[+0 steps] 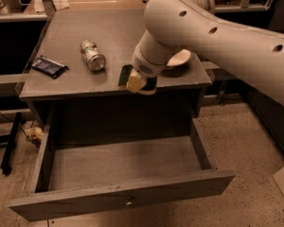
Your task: Pick sponge from top drawer and place on counter
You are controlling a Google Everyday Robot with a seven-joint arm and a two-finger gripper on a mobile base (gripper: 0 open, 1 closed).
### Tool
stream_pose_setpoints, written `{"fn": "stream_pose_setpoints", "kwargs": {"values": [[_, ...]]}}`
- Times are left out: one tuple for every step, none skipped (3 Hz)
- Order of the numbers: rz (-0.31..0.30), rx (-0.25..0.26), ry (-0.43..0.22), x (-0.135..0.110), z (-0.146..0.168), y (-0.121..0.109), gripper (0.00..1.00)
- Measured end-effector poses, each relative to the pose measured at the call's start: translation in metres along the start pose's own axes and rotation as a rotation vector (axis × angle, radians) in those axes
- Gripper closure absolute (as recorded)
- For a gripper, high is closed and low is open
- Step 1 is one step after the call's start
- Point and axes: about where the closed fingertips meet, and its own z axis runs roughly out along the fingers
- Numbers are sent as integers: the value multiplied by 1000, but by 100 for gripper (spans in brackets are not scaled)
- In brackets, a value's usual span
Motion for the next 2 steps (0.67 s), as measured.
{"fn": "stream_pose_setpoints", "kwargs": {"values": [[9, -23, -15, -3, 3, -5, 100], [29, -49, -15, -11, 6, -17, 100]]}}
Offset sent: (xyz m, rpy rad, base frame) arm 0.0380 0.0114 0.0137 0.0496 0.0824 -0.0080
